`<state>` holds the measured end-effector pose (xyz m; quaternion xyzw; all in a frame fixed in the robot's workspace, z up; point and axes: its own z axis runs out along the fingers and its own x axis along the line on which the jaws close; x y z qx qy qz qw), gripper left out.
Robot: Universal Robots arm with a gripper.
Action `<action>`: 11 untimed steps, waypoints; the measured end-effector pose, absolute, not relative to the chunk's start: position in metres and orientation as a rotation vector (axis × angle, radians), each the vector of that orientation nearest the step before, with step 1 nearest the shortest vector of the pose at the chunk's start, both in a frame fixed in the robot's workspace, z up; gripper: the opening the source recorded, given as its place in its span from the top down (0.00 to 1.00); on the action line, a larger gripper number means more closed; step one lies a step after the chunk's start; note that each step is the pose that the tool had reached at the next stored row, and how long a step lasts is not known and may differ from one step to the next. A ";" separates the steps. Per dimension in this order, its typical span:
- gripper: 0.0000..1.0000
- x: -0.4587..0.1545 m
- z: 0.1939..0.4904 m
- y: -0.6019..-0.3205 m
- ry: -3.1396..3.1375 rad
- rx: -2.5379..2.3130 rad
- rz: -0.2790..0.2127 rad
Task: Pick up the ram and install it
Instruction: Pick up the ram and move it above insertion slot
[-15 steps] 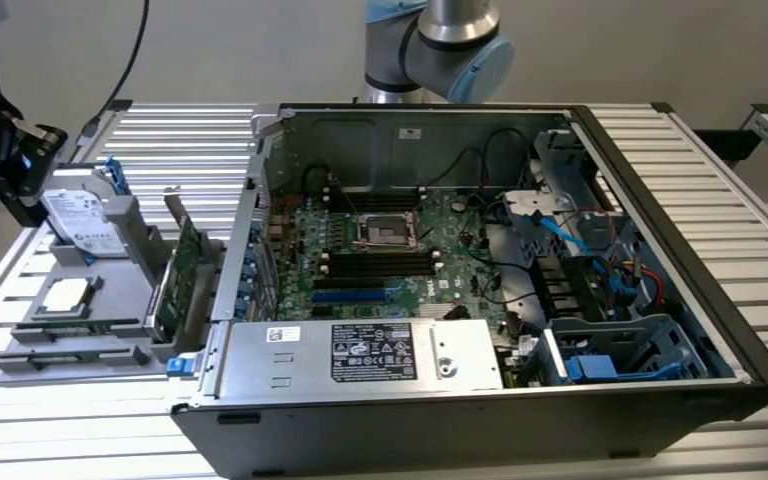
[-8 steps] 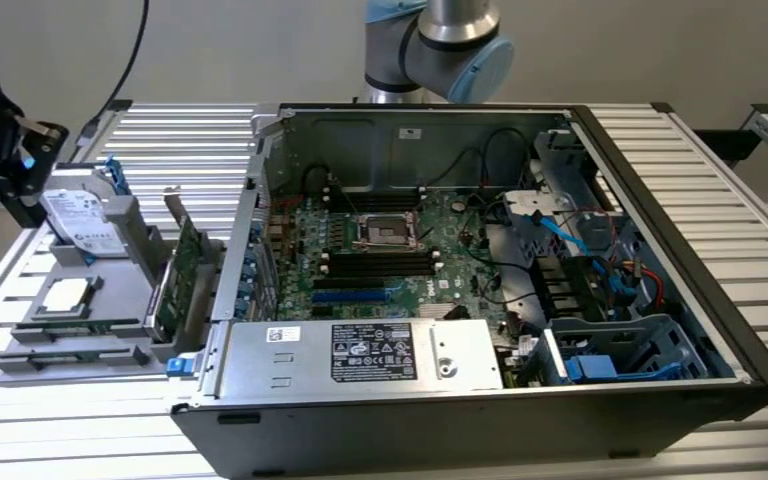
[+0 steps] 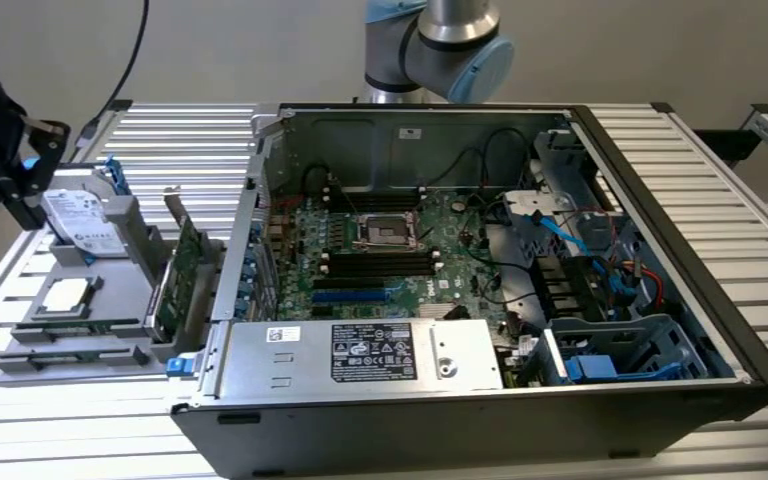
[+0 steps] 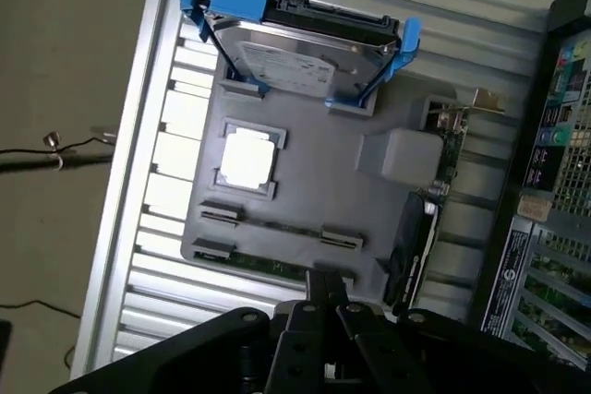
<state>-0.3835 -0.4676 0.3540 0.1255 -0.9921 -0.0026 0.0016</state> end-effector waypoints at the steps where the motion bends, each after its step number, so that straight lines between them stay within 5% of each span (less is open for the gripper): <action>1: 0.89 -0.384 0.354 -0.468 -3.110 0.424 -0.008; 11: 0.89 -0.384 0.351 -0.468 -3.058 0.704 -0.008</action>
